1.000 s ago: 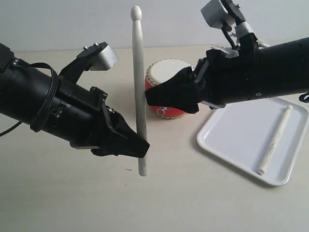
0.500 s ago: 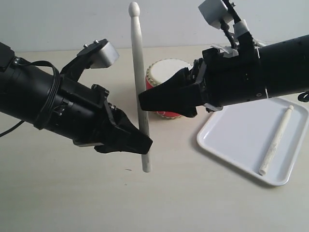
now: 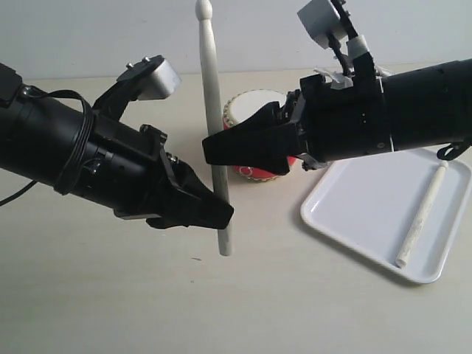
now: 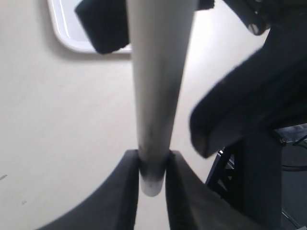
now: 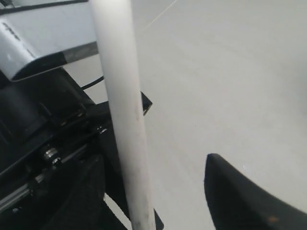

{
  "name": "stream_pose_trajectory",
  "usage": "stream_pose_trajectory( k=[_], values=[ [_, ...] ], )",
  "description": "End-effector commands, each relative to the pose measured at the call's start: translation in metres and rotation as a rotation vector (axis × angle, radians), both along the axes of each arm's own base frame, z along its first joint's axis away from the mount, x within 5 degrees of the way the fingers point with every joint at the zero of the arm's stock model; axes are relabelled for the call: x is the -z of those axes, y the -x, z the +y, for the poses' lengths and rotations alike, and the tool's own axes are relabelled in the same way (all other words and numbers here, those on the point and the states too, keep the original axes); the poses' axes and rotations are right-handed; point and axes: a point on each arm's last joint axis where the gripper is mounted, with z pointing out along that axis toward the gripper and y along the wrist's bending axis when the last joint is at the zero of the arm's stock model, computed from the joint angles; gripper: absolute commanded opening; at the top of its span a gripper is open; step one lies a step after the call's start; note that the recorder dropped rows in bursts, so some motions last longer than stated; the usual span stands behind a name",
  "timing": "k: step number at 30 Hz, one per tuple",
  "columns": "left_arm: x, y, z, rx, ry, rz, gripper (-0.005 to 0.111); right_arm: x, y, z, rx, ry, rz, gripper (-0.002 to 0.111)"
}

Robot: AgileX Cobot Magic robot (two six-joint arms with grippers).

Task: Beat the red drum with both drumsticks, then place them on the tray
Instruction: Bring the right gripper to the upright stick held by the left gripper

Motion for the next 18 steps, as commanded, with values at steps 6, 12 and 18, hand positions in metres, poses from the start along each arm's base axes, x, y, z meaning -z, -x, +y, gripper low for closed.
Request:
stream_pose_trajectory(
  k=[6,12,18],
  values=[
    [0.000,0.000,0.000,-0.011,0.008,0.002,0.000,0.000,0.004,0.012,-0.026,0.014,-0.049,0.059],
    [0.000,0.000,0.000,-0.011,0.008,0.002,0.000,-0.002,0.002,0.017,0.037,0.005,-0.060,0.058],
    [0.000,0.000,0.000,-0.011,0.008,0.002,0.000,-0.002,0.003,0.018,0.041,-0.011,-0.034,0.047]
  ],
)
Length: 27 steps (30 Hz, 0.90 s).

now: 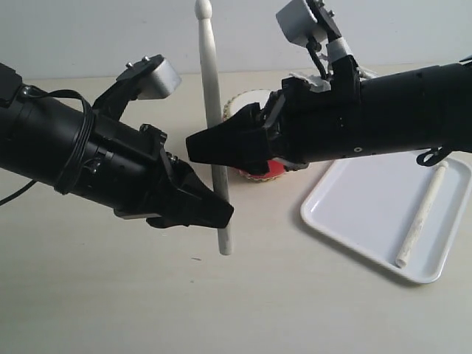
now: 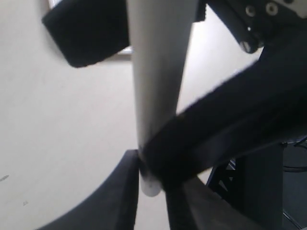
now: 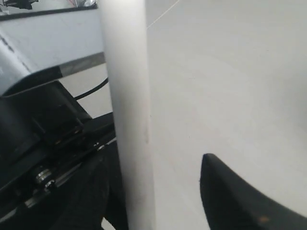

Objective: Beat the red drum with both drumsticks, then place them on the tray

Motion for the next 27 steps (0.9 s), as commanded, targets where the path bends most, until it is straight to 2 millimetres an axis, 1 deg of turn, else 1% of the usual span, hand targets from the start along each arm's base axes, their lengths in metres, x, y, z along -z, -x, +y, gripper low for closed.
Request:
stream_pose_trajectory(
  k=[1,5,9,14,20,22,24,26,27],
  values=[
    [0.000,0.000,0.000,-0.009,0.007,0.005,0.000,-0.002,-0.001,0.002,0.009,-0.024,0.028,0.042],
    [0.000,0.000,0.000,-0.009,0.007,0.005,0.000,-0.004,0.002,0.003,-0.022,-0.051,0.048,0.020],
    [0.000,0.000,0.000,-0.012,0.007,0.003,0.000,-0.005,0.003,0.003,-0.032,-0.054,0.041,0.001],
    [0.000,0.000,0.000,-0.014,0.008,-0.001,0.000,-0.004,0.002,0.003,-0.027,-0.047,0.032,0.000],
    [-0.009,-0.003,-0.003,-0.002,0.023,-0.025,0.000,-0.007,0.000,0.004,0.010,-0.086,0.058,0.000],
    [-0.012,-0.003,-0.003,0.006,0.028,-0.030,0.001,-0.006,-0.002,0.003,0.039,-0.073,0.068,0.000],
    [-0.014,-0.004,-0.004,0.013,0.029,-0.035,0.008,-0.004,-0.004,0.002,0.061,-0.060,0.078,0.000],
    [-0.013,-0.004,-0.003,0.020,0.020,-0.044,0.020,-0.003,-0.003,0.002,0.051,-0.044,0.083,0.000],
    [-0.013,-0.004,-0.003,0.021,0.018,-0.045,0.028,-0.003,-0.002,0.002,0.045,-0.039,0.085,0.000]
  ],
)
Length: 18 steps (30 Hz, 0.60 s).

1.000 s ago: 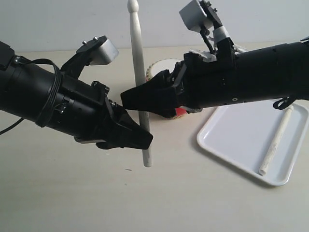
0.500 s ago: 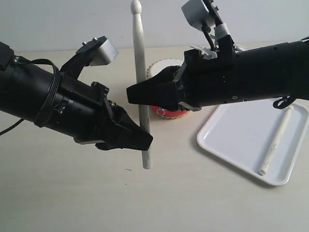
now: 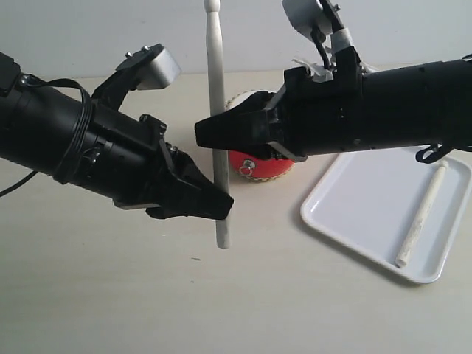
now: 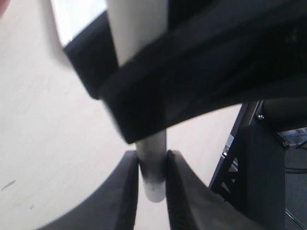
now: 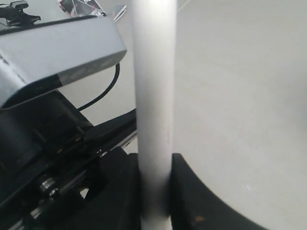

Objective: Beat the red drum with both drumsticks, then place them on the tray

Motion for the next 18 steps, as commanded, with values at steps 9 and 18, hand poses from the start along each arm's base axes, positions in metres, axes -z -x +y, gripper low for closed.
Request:
stream_pose_trajectory(
  k=[9,18],
  values=[
    [-0.007,-0.002,-0.001,0.000,0.011,-0.031,0.070,0.005,-0.007,-0.003,0.105,0.045,0.067,0.000],
    [-0.014,-0.003,0.006,-0.028,-0.031,-0.107,0.070,0.010,-0.017,-0.011,0.250,0.103,0.108,0.000]
  ],
)
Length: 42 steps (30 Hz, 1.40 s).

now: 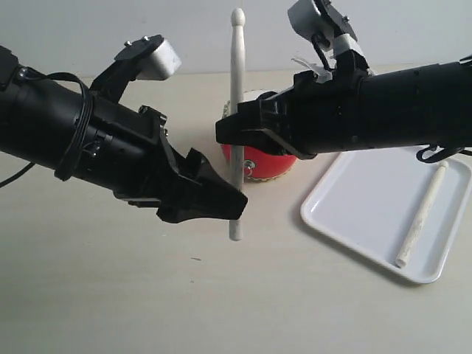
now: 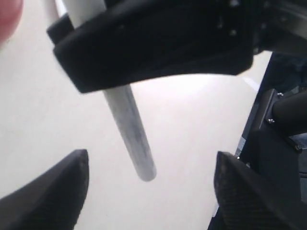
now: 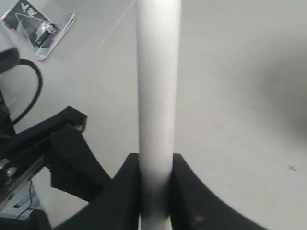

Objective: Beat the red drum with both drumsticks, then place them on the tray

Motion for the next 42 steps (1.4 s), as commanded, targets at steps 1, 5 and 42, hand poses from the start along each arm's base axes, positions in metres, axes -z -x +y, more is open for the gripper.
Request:
stream_pose_trajectory(
  k=[1,5,42],
  values=[
    [-0.010,0.001,0.007,-0.022,-0.022,-0.056,0.070,0.002,-0.007,-0.006,0.091,0.025,0.031,0.000],
    [-0.020,0.000,0.021,-0.062,-0.033,-0.063,0.068,0.003,-0.022,-0.027,0.222,0.016,0.098,0.000],
    [-0.080,0.038,0.073,-0.066,0.019,-0.243,0.000,0.087,-0.057,-0.139,0.967,0.328,0.665,0.000]
  ],
)
